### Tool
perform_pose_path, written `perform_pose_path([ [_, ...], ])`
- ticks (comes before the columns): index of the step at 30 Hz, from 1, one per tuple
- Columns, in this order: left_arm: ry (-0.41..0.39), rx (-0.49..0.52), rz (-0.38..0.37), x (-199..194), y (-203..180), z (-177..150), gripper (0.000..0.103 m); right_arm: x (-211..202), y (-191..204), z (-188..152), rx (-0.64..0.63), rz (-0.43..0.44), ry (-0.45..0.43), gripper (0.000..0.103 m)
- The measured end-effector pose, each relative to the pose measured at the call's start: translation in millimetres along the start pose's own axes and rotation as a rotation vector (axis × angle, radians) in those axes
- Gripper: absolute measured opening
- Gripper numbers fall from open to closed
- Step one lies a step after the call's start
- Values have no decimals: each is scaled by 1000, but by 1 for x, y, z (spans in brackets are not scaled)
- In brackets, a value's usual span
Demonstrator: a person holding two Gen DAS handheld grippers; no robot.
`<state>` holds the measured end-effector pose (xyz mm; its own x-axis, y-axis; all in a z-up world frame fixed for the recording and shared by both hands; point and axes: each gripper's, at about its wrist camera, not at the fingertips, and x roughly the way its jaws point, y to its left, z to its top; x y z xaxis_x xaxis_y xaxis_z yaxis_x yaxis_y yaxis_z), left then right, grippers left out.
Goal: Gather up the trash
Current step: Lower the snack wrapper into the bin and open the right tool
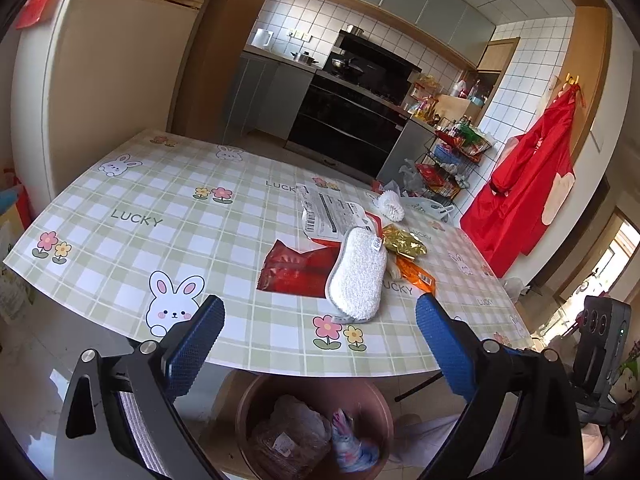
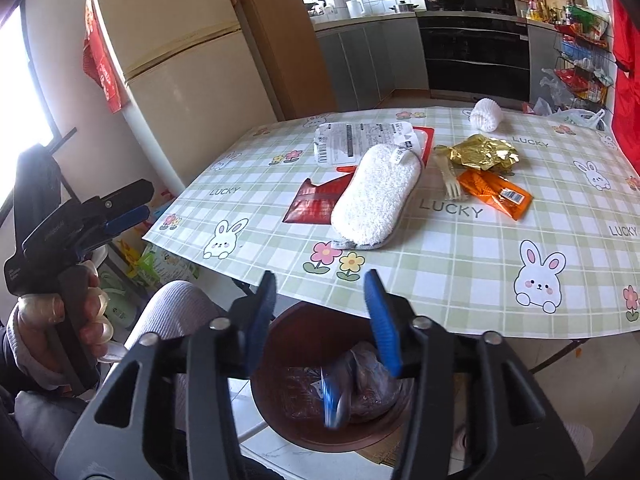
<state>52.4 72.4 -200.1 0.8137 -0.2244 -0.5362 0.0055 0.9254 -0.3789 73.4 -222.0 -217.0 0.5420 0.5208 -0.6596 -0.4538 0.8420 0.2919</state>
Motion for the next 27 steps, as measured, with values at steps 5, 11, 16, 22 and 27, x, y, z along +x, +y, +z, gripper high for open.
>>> perform_pose_path([
  [5,3,-4,8,1,0,0,94,-3,-7,1,30,-40,-23,87],
  [11,5,-2,13,2,1,1,94,-5,-15,2,64,-72,-32,96],
  [16,8,-4,19,3,2,-1,94,-7,-18,2,82,-113,-41,97],
  [22,16,-6,26,4,4,-2,94,-6,-26,1,116,-161,-43,97],
  [27,27,1,29,6,5,-5,94,-4,-31,-3,135,-167,-39,97],
])
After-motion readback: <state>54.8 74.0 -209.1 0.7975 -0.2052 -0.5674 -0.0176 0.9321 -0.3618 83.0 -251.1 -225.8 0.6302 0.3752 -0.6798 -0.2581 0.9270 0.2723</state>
